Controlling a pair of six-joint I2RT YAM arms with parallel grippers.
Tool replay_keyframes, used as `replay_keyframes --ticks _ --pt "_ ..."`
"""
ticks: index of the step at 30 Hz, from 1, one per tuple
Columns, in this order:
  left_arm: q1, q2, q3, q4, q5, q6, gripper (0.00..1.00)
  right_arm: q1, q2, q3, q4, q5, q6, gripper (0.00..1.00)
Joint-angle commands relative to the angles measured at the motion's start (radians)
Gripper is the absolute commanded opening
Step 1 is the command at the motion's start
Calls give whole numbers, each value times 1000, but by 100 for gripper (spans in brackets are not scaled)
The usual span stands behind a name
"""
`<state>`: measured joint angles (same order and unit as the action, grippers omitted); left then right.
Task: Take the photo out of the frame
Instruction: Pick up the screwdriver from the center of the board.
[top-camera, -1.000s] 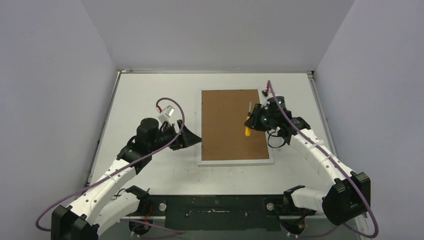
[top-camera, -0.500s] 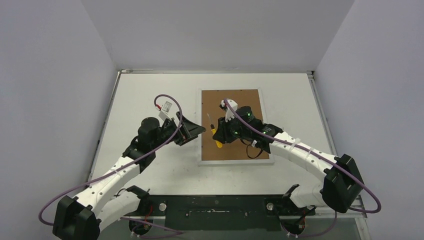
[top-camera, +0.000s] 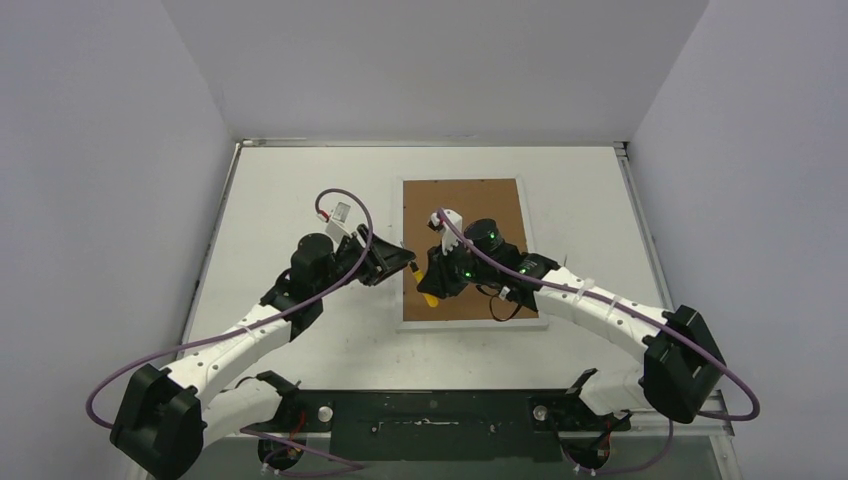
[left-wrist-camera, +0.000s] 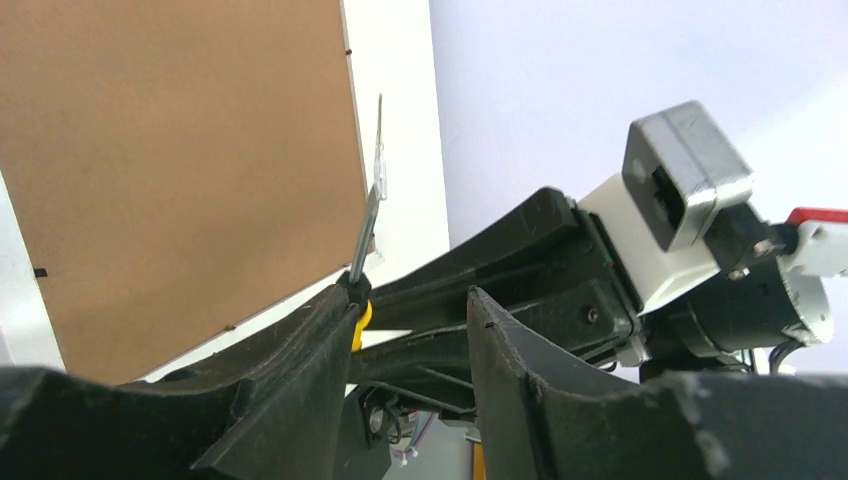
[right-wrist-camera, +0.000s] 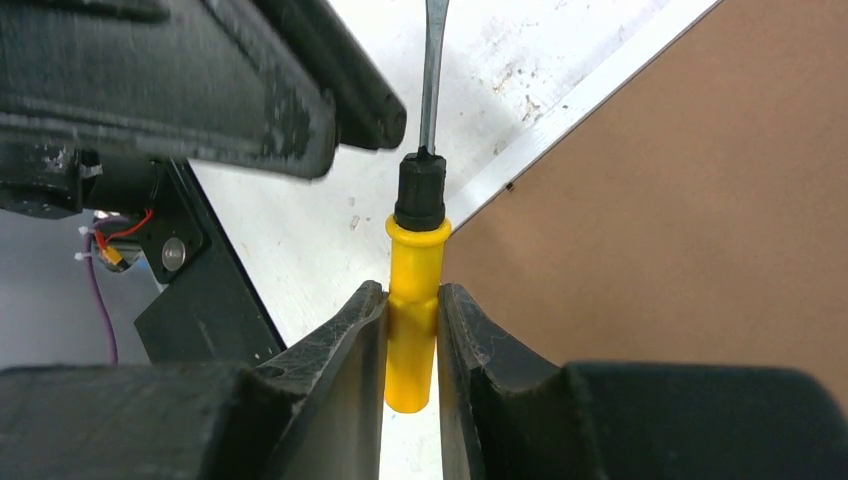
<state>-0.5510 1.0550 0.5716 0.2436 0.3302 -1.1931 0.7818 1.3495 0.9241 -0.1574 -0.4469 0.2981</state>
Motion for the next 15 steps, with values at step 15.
replay_keyframes --ticks 15 --pt "-7 80 18 89 -16 -4 24 21 -57 5 57 -72 -30 6"
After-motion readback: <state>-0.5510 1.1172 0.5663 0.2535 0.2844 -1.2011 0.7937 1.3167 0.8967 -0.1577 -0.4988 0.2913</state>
